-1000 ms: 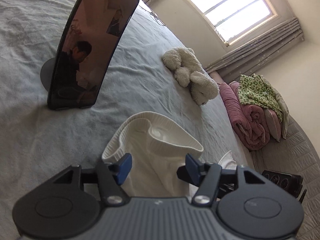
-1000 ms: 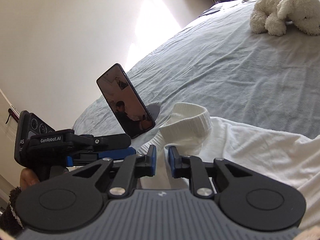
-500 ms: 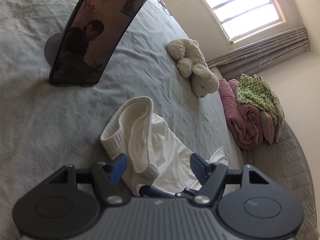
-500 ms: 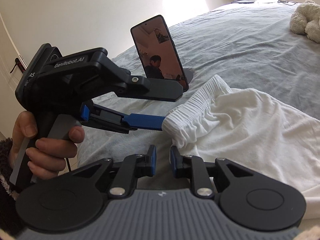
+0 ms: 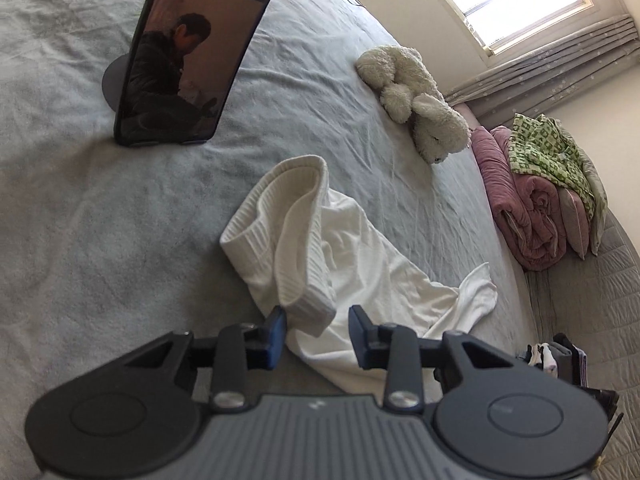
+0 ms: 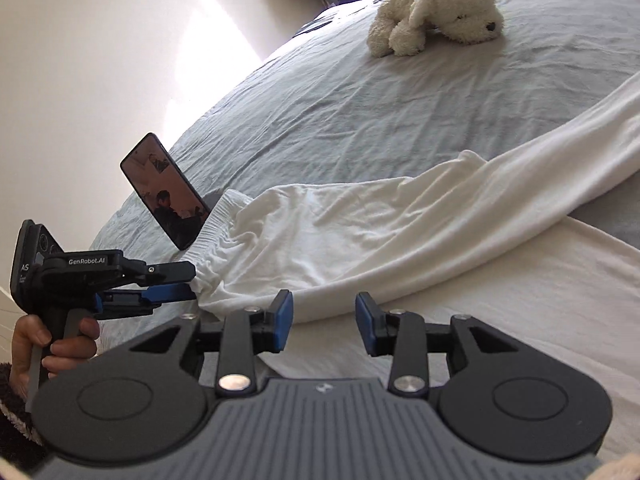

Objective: Fold clothes

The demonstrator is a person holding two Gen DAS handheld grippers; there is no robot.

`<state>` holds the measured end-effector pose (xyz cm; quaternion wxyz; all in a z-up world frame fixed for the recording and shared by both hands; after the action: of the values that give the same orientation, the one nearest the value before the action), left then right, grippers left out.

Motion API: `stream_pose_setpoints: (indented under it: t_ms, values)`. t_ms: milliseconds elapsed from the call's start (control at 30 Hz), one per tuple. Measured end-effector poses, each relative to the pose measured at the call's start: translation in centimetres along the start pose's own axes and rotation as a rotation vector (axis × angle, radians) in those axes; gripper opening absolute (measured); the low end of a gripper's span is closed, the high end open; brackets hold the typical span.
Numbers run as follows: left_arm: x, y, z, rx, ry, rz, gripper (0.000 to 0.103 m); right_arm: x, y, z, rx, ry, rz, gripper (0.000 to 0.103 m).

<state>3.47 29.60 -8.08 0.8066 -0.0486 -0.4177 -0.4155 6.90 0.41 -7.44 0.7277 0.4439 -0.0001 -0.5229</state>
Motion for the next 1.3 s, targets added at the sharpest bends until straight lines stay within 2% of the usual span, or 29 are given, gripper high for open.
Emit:
stream_pose_setpoints:
  t_ms: [100,233,333,467,633,667,767,800,867,1300]
  values:
    - [-0.4,0.0,0.1,0.009,0.028,0.015,0.023,1.1,0.1,0.4,0.015,-0.027,-0.064,0.040]
    - [-0.6,0.1,0.1,0.021,0.055,0.034,0.022,2.1,1.9,0.8,0.042,-0.102,-0.076,0.040]
    - [-0.2,0.0,0.1,0.023,0.058,0.028,0.021,3.0,3.2,0.2,0.036,-0.167,-0.092,0.040]
    - [0.2,0.0,0.0,0.029,0.063,0.019,0.019,4.0,3.2,-1.7,-0.008,-0.251,-0.106,0.040]
    - [0.2,0.0,0.2,0.037,0.068,0.015,0.015,4.1,2.9,-2.6,-0.016,-0.304,-0.110,0.040]
    - [0.2,0.0,0.2,0.039,0.068,0.016,0.014,4.1,3.0,-2.6,-0.020,-0.319,-0.104,0.037]
    - [0.3,0.1,0.4,0.047,0.068,0.016,0.013,4.0,3.2,-2.7,-0.029,-0.372,-0.069,0.014]
    - [0.3,0.2,0.5,0.051,0.068,0.018,0.013,4.0,3.2,-2.6,-0.029,-0.378,-0.064,0.008]
    - [0.4,0.3,0.6,0.058,0.066,0.021,0.012,4.0,3.3,-2.3,-0.020,-0.373,-0.070,0.005]
    - [1.2,1.0,1.6,0.105,0.009,0.025,0.011,2.9,4.0,2.0,0.086,-0.351,-0.069,0.004]
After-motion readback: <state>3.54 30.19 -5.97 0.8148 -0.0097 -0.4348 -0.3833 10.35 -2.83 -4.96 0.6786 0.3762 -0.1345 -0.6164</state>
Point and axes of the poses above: each gripper's, at about its wrist camera, not at the fingertips, and z roughly against the way its jaws point, x to its right, y to its top, the point moved 6 cm from there along -z, roughly the way its jaws point, and after that the axes turned 7 degrees about z, right-handed, at the moved point
